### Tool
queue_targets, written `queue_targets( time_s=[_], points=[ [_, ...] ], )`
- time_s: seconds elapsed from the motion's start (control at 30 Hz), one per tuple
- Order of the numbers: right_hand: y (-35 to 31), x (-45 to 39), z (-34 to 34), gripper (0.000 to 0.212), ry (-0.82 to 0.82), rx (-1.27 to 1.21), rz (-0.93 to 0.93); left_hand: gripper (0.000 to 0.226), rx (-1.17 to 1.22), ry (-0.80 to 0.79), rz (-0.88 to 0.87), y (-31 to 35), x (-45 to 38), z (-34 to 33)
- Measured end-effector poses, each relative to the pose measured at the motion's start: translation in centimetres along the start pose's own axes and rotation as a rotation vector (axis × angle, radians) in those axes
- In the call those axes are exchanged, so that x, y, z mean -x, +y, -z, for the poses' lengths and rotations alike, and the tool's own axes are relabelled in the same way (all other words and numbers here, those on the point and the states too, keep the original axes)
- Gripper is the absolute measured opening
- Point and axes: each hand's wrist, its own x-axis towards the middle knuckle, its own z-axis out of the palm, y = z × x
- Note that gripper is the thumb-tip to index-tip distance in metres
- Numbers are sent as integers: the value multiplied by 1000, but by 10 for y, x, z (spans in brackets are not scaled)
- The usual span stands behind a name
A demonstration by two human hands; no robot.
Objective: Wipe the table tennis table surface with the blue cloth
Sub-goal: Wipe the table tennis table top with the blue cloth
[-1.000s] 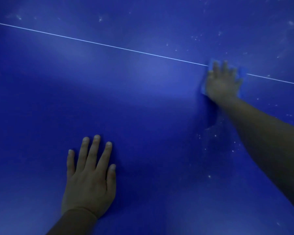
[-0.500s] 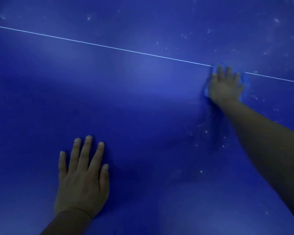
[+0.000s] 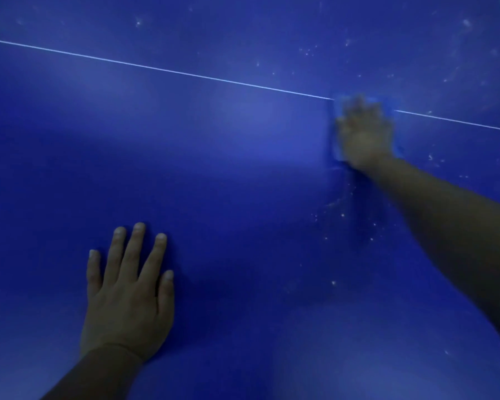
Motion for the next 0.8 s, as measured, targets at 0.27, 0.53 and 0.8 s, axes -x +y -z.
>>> queue_targets(
  time_s=[0.27,0.53,0.8],
  points=[
    [-29,89,-1,64,12,-99,148,60,15,-27,1,-4,2,-1],
    [-19,99,-2,61,54,-25,497,60,47,-24,-4,-4,1,-1],
    [-80,196,-2,53,39,-72,861,63,114,-21,14,-3,3,1]
  ],
)
